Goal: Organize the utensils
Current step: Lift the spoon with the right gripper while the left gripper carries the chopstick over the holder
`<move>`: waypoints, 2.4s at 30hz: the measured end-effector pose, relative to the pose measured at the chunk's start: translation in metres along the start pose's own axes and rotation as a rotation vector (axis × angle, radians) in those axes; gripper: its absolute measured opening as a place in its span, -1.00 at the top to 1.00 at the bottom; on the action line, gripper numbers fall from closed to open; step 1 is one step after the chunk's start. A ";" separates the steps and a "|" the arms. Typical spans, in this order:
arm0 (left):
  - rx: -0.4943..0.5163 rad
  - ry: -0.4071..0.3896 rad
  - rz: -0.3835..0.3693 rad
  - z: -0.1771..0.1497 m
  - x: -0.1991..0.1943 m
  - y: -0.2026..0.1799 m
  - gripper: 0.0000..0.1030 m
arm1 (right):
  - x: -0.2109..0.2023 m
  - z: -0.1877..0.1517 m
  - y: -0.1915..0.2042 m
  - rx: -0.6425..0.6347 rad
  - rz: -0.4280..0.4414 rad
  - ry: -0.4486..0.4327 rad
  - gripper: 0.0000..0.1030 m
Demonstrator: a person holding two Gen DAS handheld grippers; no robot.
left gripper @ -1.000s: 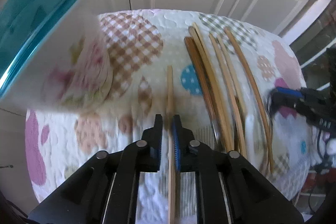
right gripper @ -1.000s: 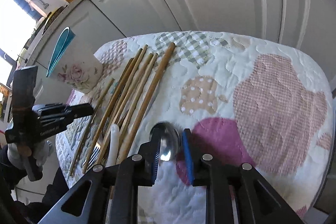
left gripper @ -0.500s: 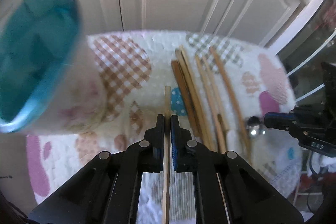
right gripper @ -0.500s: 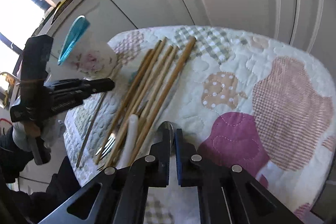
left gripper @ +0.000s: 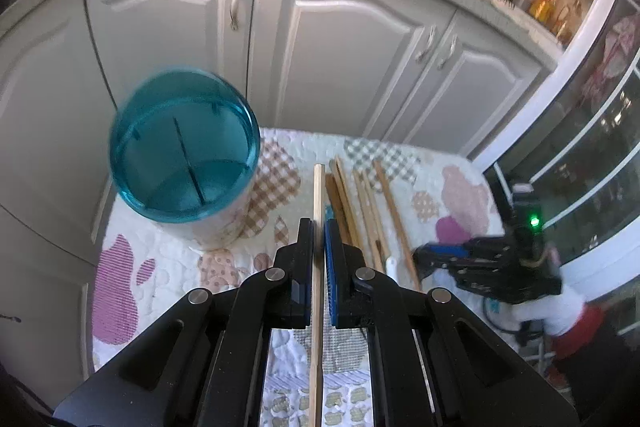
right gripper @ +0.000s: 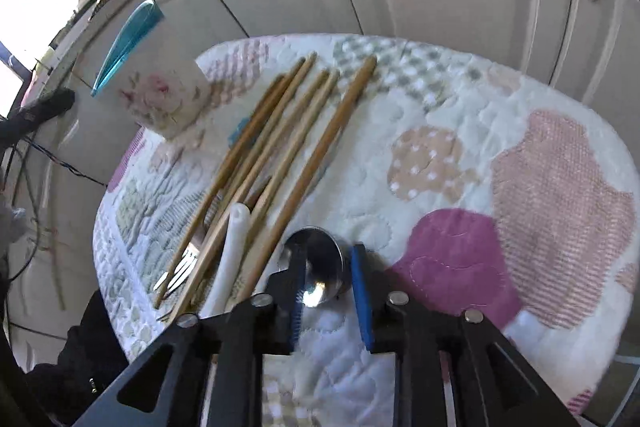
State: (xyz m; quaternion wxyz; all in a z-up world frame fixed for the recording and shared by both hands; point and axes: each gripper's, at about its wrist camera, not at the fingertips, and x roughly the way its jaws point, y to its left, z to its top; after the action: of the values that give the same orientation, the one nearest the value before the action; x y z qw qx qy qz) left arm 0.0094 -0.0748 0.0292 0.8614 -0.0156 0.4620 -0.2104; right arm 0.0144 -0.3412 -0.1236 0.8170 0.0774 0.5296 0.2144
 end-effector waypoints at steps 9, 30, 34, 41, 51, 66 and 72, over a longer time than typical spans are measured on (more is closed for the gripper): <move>-0.074 -0.155 -0.010 0.021 -0.050 0.018 0.92 | -0.061 -0.003 0.015 -0.021 -0.019 -0.033 0.97; -0.136 -0.244 0.023 0.028 -0.092 0.044 0.92 | -0.031 -0.024 0.015 0.020 0.002 0.019 0.93; -0.124 -0.259 0.008 0.028 -0.097 0.040 0.92 | -0.067 -0.021 0.024 -0.016 -0.052 -0.022 0.95; -0.148 -0.307 -0.002 0.036 -0.116 0.049 0.92 | -0.131 -0.007 0.048 -0.118 -0.157 -0.093 0.95; -0.169 -0.428 0.066 0.079 -0.139 0.067 0.92 | -0.170 0.048 0.090 -0.149 -0.079 -0.225 0.95; -0.178 -0.497 0.267 0.121 -0.074 0.110 0.92 | -0.094 0.203 0.216 -0.356 -0.210 -0.358 0.95; -0.176 -0.441 0.280 0.106 -0.041 0.117 0.92 | -0.040 0.205 0.232 -0.463 -0.275 -0.284 0.95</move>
State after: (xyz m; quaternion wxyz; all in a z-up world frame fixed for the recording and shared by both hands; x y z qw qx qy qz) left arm 0.1151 0.0293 0.0958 0.9573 -0.0717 0.2773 -0.0398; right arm 0.1226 -0.1299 0.0798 0.9002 -0.1542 0.3525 0.2041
